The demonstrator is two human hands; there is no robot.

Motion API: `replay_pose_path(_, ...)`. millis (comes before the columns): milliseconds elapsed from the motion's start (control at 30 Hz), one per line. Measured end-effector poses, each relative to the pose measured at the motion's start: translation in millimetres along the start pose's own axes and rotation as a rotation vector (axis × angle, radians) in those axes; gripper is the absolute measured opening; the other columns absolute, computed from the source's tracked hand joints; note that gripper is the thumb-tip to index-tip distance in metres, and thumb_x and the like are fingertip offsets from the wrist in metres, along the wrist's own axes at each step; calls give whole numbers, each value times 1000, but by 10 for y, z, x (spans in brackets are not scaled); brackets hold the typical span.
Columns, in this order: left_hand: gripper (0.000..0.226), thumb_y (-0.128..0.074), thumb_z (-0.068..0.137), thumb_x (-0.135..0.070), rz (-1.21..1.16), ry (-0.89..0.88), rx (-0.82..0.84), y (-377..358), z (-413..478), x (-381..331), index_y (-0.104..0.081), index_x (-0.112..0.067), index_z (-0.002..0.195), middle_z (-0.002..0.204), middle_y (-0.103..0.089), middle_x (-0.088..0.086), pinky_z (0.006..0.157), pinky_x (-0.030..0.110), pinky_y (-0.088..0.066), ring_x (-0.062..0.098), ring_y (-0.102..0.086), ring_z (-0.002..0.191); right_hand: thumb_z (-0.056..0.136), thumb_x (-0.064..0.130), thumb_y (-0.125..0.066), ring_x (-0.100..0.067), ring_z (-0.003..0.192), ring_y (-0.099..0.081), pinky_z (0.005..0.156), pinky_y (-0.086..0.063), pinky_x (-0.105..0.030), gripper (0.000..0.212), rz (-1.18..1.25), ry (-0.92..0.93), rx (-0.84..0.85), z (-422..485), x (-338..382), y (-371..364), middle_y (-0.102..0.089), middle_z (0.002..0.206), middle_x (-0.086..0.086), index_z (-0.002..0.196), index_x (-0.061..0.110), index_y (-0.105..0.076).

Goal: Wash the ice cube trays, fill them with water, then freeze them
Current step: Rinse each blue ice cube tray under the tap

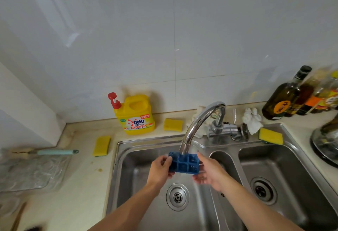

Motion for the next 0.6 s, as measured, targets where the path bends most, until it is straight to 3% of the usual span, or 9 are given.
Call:
replay_pose_path(100,18,-52,105,-27,1,11,75,-184,-34,-3,-67,-17,104,90,-75,8,65,26,-59,16,-72,70,93,74,-46,-33,71,-70,67,-62,-38,72,-24,-107,52,-66,-102,114,-73,105,-24,117,9,-65)
replay_pose_path(200,19,-49,106,-24,10,32,136,-256,-24,-7,-67,-16,105,93,-75,8,67,26,-58,19,-74,78,89,82,-42,-26,66,-67,60,-56,-32,83,-118,-117,75,-123,-137,217,-74,88,-19,117,8,-66)
replay_pose_path(333,19,-48,106,-20,63,66,243,-370,-12,9,-66,-19,109,100,-73,8,74,33,-63,24,-74,89,95,71,-46,-19,59,-61,56,-51,-29,70,-87,-75,15,-204,-188,310,-67,78,-12,115,8,-68)
replay_pose_path(467,18,-49,105,-19,115,101,294,-530,-38,75,-67,-19,109,99,-73,6,70,27,-58,16,-68,80,96,61,-56,-20,52,-59,56,-51,-30,55,-130,44,-134,-265,-227,427,-65,64,-9,102,8,-72)
replay_pose_path(600,20,-48,107,-21,92,151,336,-677,-118,185,-65,-11,113,99,-69,13,72,31,-56,23,-67,82,95,54,-58,-23,56,-60,52,-48,-31,42,-106,144,-234,-394,-219,625,-66,65,-9,100,15,-72)
Point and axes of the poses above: each hand's wrist, its own z-axis towards the middle knuckle, its own y-axis out of the back of the hand, x = y × z, the point moved 6 cm from there along z, towards the middle knuckle
